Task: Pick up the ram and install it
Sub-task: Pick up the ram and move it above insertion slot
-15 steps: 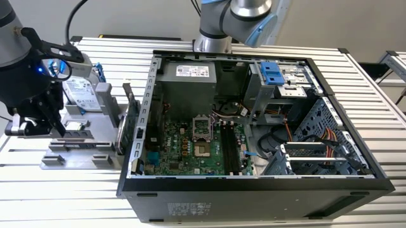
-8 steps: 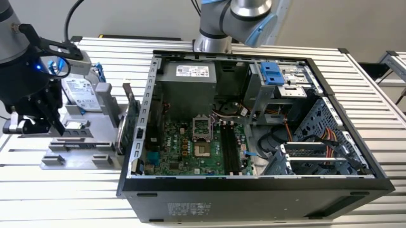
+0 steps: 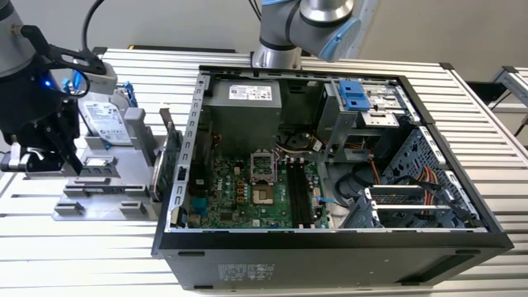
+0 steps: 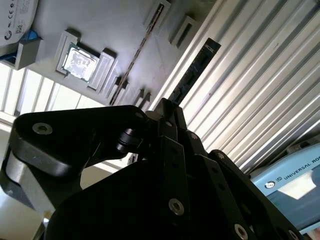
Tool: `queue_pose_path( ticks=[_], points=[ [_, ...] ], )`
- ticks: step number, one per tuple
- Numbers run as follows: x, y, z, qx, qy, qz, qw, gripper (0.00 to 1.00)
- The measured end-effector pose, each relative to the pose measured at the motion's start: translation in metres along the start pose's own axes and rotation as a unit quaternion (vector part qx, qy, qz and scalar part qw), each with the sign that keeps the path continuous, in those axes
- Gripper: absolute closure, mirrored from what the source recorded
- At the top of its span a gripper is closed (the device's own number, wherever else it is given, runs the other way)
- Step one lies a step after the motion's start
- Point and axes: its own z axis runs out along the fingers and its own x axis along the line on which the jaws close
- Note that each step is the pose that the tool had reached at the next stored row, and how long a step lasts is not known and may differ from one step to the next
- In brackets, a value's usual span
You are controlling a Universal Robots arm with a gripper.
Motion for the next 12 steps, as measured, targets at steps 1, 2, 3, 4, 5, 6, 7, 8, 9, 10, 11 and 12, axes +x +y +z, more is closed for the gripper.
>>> queue_pose_path(
  ticks=[1,2,3,4,5,6,7,8,9,10,11,12],
  points=[
    [0.0,0.0,-0.0006,0.0,0.0,0.0,1.0,1.0],
    [0.0,0.0,-0.0012,0.0,0.0,0.0,1.0,1.0],
    [0.0,0.0,-0.0019,0.0,0.0,0.0,1.0,1.0],
    [0.0001,-0.0001,-0.0025,0.0001,-0.0001,0.0,1.0,1.0],
    [0.0001,-0.0001,-0.0032,0.0001,0.0,0.0,1.0,1.0],
    [0.0001,0.0,-0.0039,0.0,0.0,0.0,1.0,1.0],
    [0.0001,0.0,-0.0045,0.0,0.0,0.0,1.0,1.0],
    [0.0001,0.0,-0.0052,0.0,0.0,0.0,1.0,1.0],
    [0.0001,0.0,-0.0058,0.0,0.0,0.0,1.0,1.0],
    [0.0001,0.0001,-0.0064,0.0001,0.0,0.0,1.0,1.0],
    [0.0001,0.0002,-0.0071,0.0,0.0,0.0,1.0,1.0],
    [0.0001,0.0002,-0.0079,0.0,0.0,0.0,1.0,1.0]
  ],
)
